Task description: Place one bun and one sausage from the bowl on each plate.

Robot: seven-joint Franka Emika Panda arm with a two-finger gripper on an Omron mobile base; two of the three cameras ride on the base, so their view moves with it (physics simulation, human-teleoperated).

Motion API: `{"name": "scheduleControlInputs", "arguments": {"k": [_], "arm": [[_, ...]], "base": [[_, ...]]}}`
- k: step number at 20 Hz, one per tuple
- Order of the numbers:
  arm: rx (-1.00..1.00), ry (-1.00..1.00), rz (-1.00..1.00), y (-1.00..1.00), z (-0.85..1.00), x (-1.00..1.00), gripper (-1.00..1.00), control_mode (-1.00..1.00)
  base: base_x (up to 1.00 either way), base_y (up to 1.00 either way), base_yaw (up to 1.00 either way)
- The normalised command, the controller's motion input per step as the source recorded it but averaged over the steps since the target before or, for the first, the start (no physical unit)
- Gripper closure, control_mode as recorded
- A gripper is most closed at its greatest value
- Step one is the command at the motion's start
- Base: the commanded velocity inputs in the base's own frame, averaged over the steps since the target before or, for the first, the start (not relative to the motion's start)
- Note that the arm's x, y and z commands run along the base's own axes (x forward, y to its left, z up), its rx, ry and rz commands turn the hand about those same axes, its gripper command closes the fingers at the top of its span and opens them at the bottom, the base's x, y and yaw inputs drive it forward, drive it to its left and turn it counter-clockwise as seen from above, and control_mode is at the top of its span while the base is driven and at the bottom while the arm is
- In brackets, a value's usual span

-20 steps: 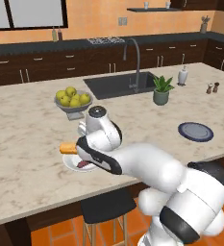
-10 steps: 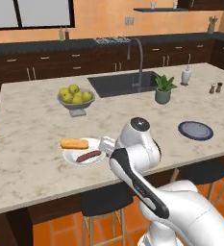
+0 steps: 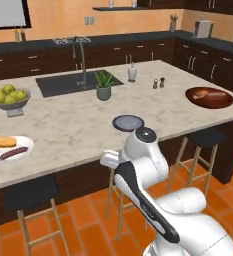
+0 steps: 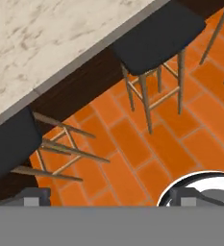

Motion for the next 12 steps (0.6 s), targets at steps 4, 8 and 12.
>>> {"name": "scheduleControlInputs", "arguments": {"k": [4,8,12], "arm": [[0.00,0.00,0.00,0.00,0.00,0.00,-1.00,1.00],[0.00,0.00,0.00,0.00,0.00,0.00,-1.00,1.00],[0.00,0.00,0.00,0.00,0.00,0.00,-1.00,1.00]], "base": [[0.22,-1.00,-0.36],[0.41,-1.00,-0.36],[0.58,-1.00,-0.32]]}}
